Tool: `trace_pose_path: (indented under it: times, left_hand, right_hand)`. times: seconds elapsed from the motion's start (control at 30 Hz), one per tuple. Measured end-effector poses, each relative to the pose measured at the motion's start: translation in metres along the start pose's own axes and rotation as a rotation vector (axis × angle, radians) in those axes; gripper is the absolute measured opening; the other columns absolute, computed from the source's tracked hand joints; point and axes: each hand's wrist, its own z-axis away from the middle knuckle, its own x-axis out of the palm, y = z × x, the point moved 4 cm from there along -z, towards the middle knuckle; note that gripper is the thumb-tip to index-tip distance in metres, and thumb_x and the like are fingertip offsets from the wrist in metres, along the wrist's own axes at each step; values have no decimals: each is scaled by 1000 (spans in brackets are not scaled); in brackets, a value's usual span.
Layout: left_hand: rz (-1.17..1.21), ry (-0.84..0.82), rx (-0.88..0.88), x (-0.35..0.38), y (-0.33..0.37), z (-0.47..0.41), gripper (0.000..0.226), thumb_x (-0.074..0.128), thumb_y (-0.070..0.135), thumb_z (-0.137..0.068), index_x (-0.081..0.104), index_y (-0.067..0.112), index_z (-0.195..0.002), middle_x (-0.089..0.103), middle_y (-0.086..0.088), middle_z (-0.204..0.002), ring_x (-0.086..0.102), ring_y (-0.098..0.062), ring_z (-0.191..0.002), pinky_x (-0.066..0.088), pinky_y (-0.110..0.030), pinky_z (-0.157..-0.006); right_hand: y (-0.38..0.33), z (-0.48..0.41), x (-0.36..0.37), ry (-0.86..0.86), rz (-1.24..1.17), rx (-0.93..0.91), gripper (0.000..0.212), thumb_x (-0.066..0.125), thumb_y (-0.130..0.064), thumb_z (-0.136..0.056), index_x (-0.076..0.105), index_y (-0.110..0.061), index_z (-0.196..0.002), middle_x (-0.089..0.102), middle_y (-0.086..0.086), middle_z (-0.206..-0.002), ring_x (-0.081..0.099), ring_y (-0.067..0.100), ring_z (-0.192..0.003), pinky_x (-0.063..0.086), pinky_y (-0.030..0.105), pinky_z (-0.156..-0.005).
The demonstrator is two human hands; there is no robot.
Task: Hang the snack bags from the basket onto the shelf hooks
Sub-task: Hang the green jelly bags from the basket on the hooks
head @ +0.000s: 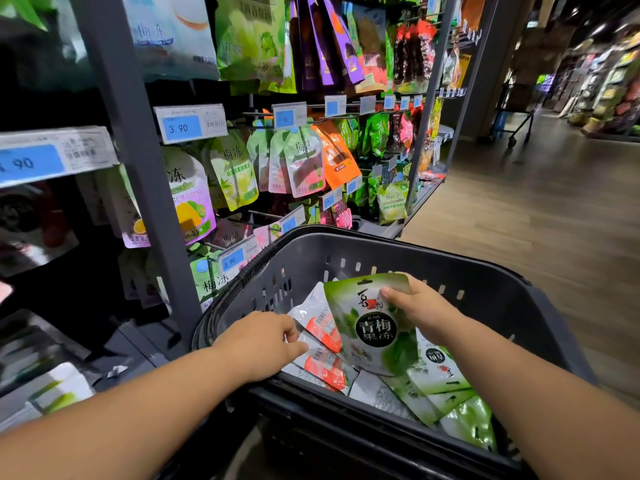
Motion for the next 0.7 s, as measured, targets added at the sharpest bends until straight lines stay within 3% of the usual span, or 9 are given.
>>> trace_pose_path:
  times: [0.1,0.17,0.23,0.33,0.4,0.47,0.5,0.6,0.7]
  left_hand:
    - [58,-16,0,-1,1,0,29,59,64,-84,54,35,-89,59,13,-87,55,-11,-85,45,-30,-75]
    - [135,-28,-3,-1,1,1,45,65,70,-76,54,34,-101,58,15,-92,57,-9,-87,47,-29,-78]
    - [201,-51,-11,-2,0,1,66,67,76,-67,47,39,-117,58,22,-103,58,-6,-95,47,-29,-85]
    - [316,-80,-15,-5,1,2,92,67,87,-45,44,46,-124,66,23,-109,63,-4,-103,49,-31,-94]
    - [461,-70,-1,-6,0,2,74,81,74,-49,58,41,-111,71,27,-92,65,8,-89,51,-23,-86]
    - [646,-57,25,-10,4,5,37,90,32,-66,64,32,-92,69,29,-69,61,16,-66,46,-9,-67]
    - [716,-60,34,-12,6,7,32,89,19,-68,66,30,-88,69,26,-66,61,15,-61,44,-7,-62]
    - [829,-83,62,-15,9,10,31,87,10,-69,71,24,-92,75,18,-78,68,7,-72,47,-11,-71]
    - [857,-65,17,-13,9,11,21,85,12,-73,70,20,-84,70,15,-63,62,6,-54,44,-10,-54]
  right_hand:
    - [-18,4,9,-23,-134,-40,8,53,-16,-101,59,-19,-106,71,5,-94,69,18,-78,52,26,-59]
    - [-30,5,16,-74,-205,-81,10,55,-19,-100,59,-16,-108,72,13,-97,69,23,-81,53,33,-67]
    - [-40,7,23,-124,-275,-123,29,63,-28,-94,59,-8,-114,67,27,-111,65,36,-94,52,47,-79]
    - [-54,14,38,-207,-397,-156,35,60,-28,-87,61,-5,-115,70,21,-108,67,33,-95,59,42,-76]
    - [-63,19,49,-250,-491,-166,38,56,-24,-85,61,-5,-118,73,15,-107,70,28,-95,60,41,-79]
    - [-68,20,56,-251,-555,-187,44,55,-22,-85,58,-4,-125,72,15,-111,69,28,-99,58,42,-87]
    - [-71,21,59,-242,-577,-196,45,54,-22,-85,57,-4,-127,72,14,-110,69,27,-99,58,41,-87]
    - [-77,24,64,-215,-603,-220,45,52,-20,-88,55,-2,-130,73,13,-110,70,26,-99,59,38,-84]
    - [-79,25,64,-193,-581,-208,37,47,-15,-97,55,-2,-131,70,17,-116,69,27,-104,58,39,-87]
